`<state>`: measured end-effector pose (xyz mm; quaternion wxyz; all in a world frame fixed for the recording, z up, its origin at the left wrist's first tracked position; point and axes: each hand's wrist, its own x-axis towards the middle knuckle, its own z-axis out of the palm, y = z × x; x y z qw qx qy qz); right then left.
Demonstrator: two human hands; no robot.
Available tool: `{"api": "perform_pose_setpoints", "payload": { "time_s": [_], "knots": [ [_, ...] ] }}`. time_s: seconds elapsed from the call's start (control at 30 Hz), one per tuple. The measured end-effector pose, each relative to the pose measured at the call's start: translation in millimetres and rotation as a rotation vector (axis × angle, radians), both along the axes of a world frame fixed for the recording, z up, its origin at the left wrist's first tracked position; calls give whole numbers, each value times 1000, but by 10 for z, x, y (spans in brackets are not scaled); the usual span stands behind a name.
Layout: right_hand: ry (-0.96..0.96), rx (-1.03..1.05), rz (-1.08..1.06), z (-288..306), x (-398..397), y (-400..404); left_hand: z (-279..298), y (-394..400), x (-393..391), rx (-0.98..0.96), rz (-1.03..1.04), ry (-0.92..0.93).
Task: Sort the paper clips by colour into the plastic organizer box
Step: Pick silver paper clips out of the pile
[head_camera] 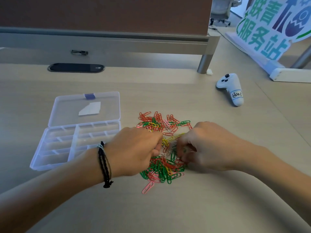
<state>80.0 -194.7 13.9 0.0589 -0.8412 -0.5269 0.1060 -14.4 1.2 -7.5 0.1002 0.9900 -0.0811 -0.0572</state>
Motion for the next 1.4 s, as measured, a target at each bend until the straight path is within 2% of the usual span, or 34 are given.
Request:
{"api": "perform_pose_setpoints", "payload": {
  "time_s": [0.1, 0.23, 0.37, 0.43, 0.53, 0.7, 0.8, 0.9, 0.97, 1.07, 1.17, 1.27, 1.33, 1.4],
  "knots": [
    [-37, -15, -37, -9, 48, -49, -19, 38, -20, -91, -5, 9],
    [-39, -50, -88, 37, 87, -103, 42, 102, -13, -388, -9, 40],
    [-80, -62, -3, 75, 12, -32, 66, 106, 20, -598, 18, 74],
    [-195, -102, 64, 64, -15, 22, 37, 98, 26, -649, 31, 91],
    [-441, -127, 211, 33, -61, 59, -1, 90, 22, -621, 40, 98],
    [-486, -203, 276, 8, -69, 114, -31, 113, 17, -752, 110, 65],
    [-528, -139, 284, -49, -44, 128, 10, 119, 28, -963, 182, 172],
    [-464, -62, 244, -83, -5, 99, 34, 106, 35, -1232, 237, 296],
    [-251, -4, 146, -66, 40, 57, 9, 81, 52, -1292, 238, 296],
    [239, 175, -42, -59, 143, 0, 5, 17, 71, -1312, 258, 304],
    [884, 400, -197, -85, 229, -48, 16, 16, 93, -1339, 295, 352],
    [1545, 603, -301, -96, 284, -99, 73, 54, 122, -1501, 381, 484],
    [1795, 650, -299, -106, 320, -106, 108, 88, 156, -1613, 410, 570],
    [1909, 665, -278, -130, 320, -94, 117, 105, 185, -1591, 397, 602]
  ]
}}
